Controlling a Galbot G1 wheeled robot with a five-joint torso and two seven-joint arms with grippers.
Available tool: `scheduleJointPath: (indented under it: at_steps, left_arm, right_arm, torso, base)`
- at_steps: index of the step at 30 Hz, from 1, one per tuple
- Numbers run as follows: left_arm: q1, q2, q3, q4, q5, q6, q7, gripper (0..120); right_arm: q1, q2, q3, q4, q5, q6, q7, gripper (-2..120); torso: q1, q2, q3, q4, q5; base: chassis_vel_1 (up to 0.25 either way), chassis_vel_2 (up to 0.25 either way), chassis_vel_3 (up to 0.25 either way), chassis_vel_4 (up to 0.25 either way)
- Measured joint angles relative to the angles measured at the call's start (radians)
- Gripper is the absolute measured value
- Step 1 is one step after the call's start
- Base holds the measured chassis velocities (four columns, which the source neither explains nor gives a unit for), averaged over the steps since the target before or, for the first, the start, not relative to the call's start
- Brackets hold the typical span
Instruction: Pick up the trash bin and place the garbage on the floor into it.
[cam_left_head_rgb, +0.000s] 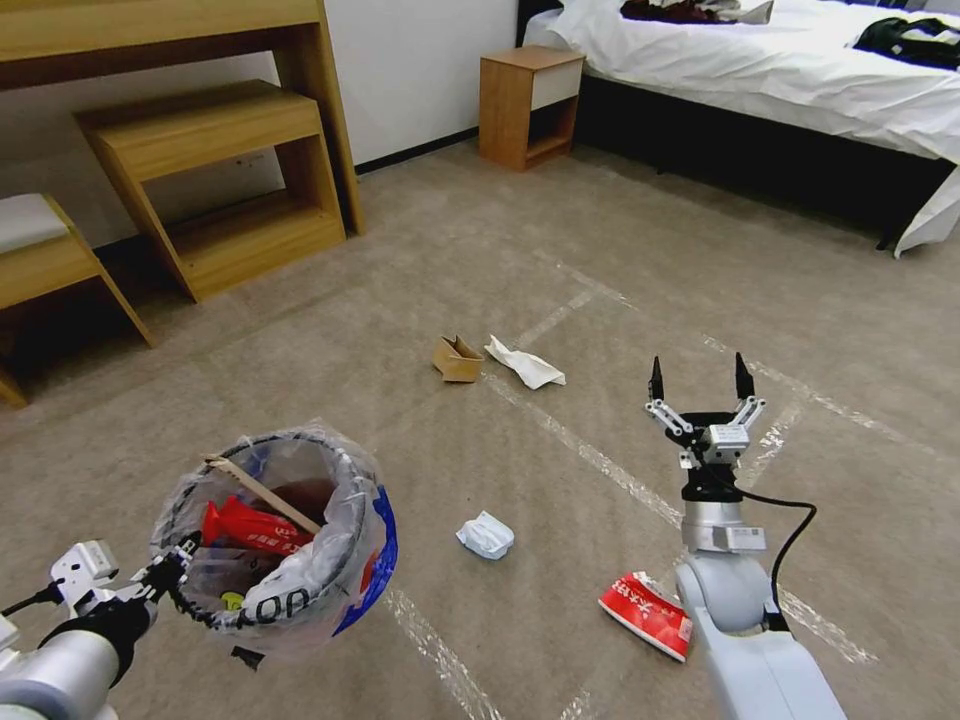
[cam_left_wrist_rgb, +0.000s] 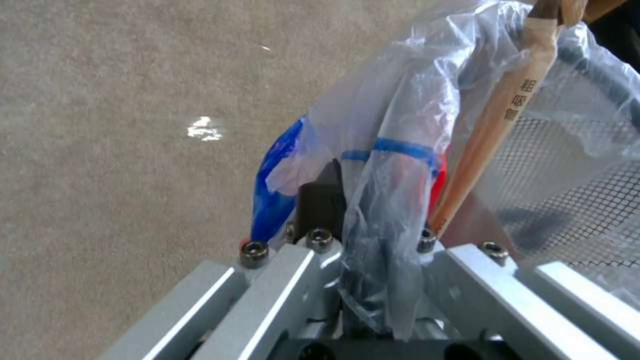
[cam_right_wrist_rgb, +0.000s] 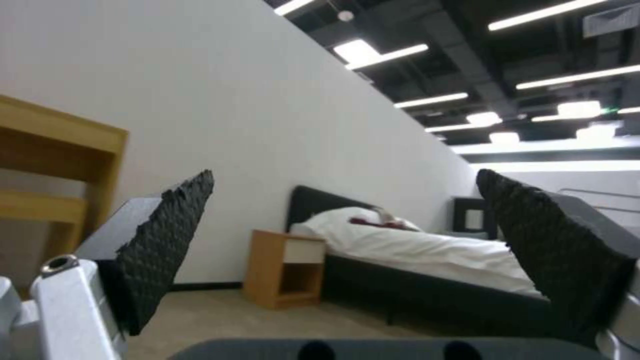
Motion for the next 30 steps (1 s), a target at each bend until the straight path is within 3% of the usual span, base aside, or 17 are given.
scheduleJointPath:
  at_steps: [7,10,12,13,14,17,18,23,26,27,30]
  left_arm:
    - [0.006,0.0,0.001,0.0,0.0,0.0,0.0,0]
    - [0.013,0.012,-0.008,0.0,-0.004,0.001,0.001,0]
    - [0.014,0.014,-0.009,0.0,-0.006,0.001,0.002,0]
    - [0.016,0.016,-0.013,-0.001,-0.01,0.002,0.002,0]
    - [0.016,0.016,-0.013,-0.001,-0.01,0.002,0.002,0]
    - [0.02,0.013,-0.009,-0.003,-0.01,0.002,0.004,0]
    - [0.02,0.013,-0.009,-0.003,-0.01,0.002,0.004,0]
    - [0.03,0.023,-0.013,-0.005,-0.014,0.002,0.006,0]
    - [0.045,0.038,-0.021,-0.008,-0.018,0.002,0.006,0]
    - [0.045,0.038,-0.021,-0.008,-0.018,0.002,0.006,0]
    - [0.058,0.045,-0.024,-0.008,-0.018,0.002,0.007,0]
  right_arm:
    - [0.029,-0.068,0.031,-0.04,-0.024,-0.044,0.016,100]
    - [0.056,-0.29,0.021,-0.131,0.036,-0.096,-0.071,100]
    - [0.06,-0.314,0.015,-0.144,0.04,-0.102,-0.078,100]
    - [0.073,-0.409,-0.011,-0.194,0.048,-0.126,-0.117,100]
    - [0.073,-0.409,-0.011,-0.194,0.048,-0.126,-0.117,100]
    - [0.078,-0.527,-0.074,-0.228,0.056,-0.179,-0.119,100]
    - [0.078,-0.527,-0.074,-0.228,0.056,-0.179,-0.119,100]
    - [0.093,-0.675,-0.226,-0.26,0.096,-0.225,-0.119,100]
    - [0.149,-0.778,-0.393,-0.296,0.17,-0.171,-0.215,100]
    - [0.149,-0.778,-0.393,-0.296,0.17,-0.171,-0.215,100]
    - [0.237,-0.861,-0.554,-0.356,0.192,-0.084,-0.357,100]
  torso:
    - [0.0,0.0,0.0,0.0001,0.0003]
    - [0.0,0.0,0.0,-0.0003,-0.0005]
    - [0.0,0.0,0.0,-0.0003,-0.0003]
    - [0.0,0.0,0.0,-0.0002,0.0006]
    - [0.0,0.0,0.0,-0.0002,0.0006]
    - [0.0,0.0,0.0,0.0,0.0003]
    - [0.0,0.0,0.0,0.0,0.0003]
    - [0.0,0.0,0.0,-0.0003,0.0002]
    - [0.0,0.0,0.0,0.0001,0.0004]
    - [0.0,0.0,0.0,0.0001,0.0004]
    - [0.0,0.0,0.0,0.0002,0.0001]
  base:
    - [0.0,0.0,0.0,0.0]
    - [0.0,0.0,0.0,0.0]
    - [0.0,0.0,0.0,0.0]
    - [0.0,0.0,0.0,0.0]
    - [0.0,0.0,0.0,0.0]
    - [0.0,0.0,0.0,0.0]
    - [0.0,0.0,0.0,0.0]
    - [0.0,0.0,0.0,0.0]
    - [0.0,0.0,0.0,0.0]
    - [0.0,0.0,0.0,0.0]
    - [0.0,0.0,0.0,0.0]
